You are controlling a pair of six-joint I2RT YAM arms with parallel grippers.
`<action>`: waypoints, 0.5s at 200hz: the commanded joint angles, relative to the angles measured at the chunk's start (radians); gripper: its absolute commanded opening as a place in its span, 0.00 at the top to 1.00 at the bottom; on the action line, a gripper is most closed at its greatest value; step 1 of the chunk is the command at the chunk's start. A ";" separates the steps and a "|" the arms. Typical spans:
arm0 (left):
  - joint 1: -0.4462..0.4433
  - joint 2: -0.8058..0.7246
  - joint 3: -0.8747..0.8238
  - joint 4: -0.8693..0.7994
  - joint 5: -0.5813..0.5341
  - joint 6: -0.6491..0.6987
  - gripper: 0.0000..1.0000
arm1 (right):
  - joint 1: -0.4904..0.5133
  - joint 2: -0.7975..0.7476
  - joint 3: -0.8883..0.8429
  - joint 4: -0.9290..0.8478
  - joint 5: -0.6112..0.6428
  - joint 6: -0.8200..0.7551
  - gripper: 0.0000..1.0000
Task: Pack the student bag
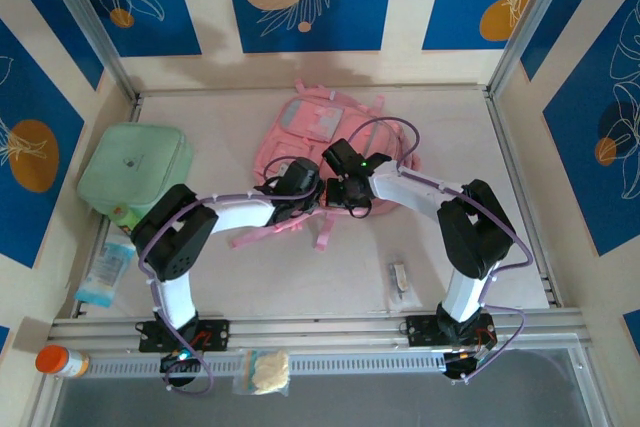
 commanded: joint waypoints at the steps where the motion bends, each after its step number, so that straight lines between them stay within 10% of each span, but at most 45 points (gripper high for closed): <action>1: 0.036 0.027 0.015 -0.076 -0.117 0.031 1.00 | 0.012 -0.022 0.026 -0.089 0.061 -0.037 1.00; 100: 0.266 -0.044 0.111 -0.207 0.018 0.400 1.00 | -0.052 -0.020 0.084 -0.195 -0.032 -0.266 1.00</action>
